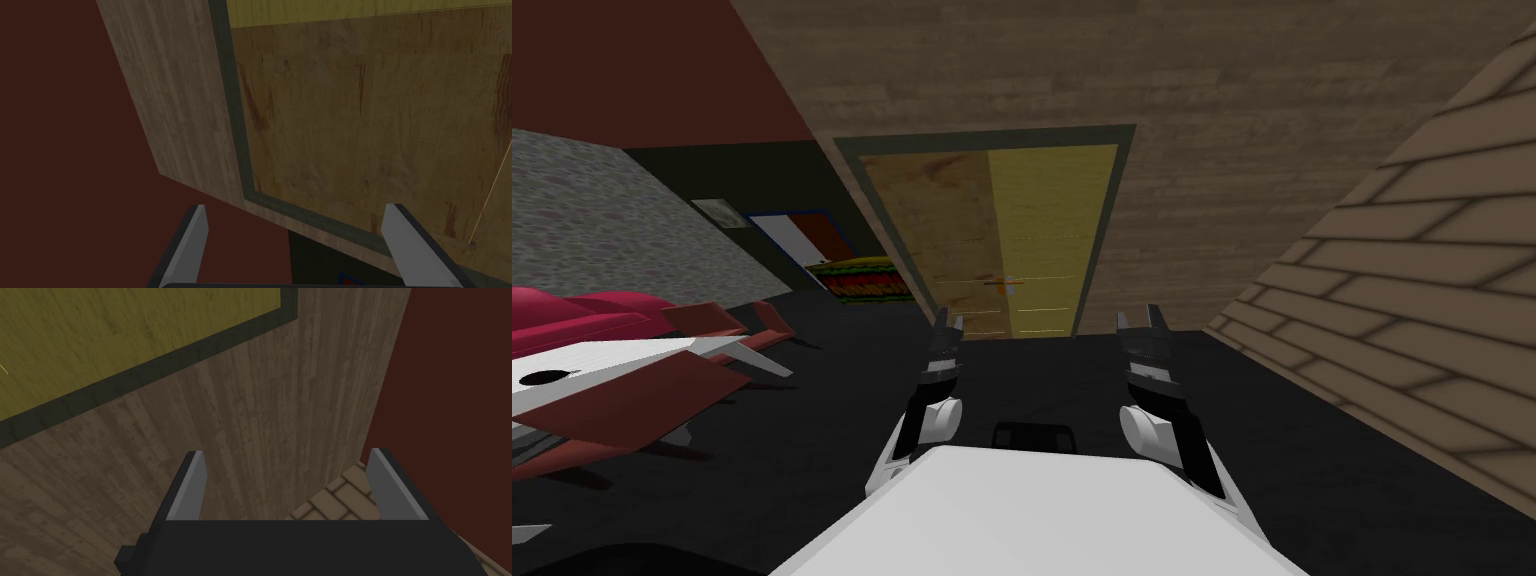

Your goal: Pull the door open

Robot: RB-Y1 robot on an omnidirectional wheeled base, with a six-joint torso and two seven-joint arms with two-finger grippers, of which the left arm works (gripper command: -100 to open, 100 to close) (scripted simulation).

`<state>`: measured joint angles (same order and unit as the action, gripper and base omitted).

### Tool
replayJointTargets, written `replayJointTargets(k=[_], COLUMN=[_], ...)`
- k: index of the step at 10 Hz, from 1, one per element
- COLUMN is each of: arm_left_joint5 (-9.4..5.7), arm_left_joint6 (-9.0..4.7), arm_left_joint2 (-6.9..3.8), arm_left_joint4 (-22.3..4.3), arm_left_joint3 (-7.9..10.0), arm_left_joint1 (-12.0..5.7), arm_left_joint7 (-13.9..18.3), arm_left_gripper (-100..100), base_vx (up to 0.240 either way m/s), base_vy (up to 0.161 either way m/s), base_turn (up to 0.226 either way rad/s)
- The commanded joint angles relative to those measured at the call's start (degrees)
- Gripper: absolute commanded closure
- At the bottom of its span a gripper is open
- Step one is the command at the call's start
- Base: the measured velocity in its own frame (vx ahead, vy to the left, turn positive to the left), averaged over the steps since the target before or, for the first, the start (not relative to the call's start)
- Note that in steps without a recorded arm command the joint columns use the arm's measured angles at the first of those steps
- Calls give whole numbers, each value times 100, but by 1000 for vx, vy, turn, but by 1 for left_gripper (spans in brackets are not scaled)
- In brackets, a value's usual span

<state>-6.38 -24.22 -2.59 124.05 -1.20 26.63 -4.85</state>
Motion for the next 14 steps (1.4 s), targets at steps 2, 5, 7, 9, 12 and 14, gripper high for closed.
replayJointTargets(k=[2,5,7,9,12,14], arm_left_joint5=[-19,-37,-56,-69,-89,-109], arm_left_joint6=[67,114,163,198,251,305], arm_left_joint2=[-92,-170,-247,-297,-372,-444], arm_left_joint4=[-313,-619,-943,-1172,-1518,-1874], arm_left_joint3=[67,131,199,247,320,395], arm_left_joint1=[-133,-270,-416,-518,-674,-833], arm_left_joint7=[62,117,176,217,280,344], arm_left_gripper=[-100,-100,-100,-100,-100,-100], base_vx=[119,110,135,120,88,140], base_vy=[27,13,26,20,24,29], base_turn=[-45,-32,-58,-38,-37,-53])
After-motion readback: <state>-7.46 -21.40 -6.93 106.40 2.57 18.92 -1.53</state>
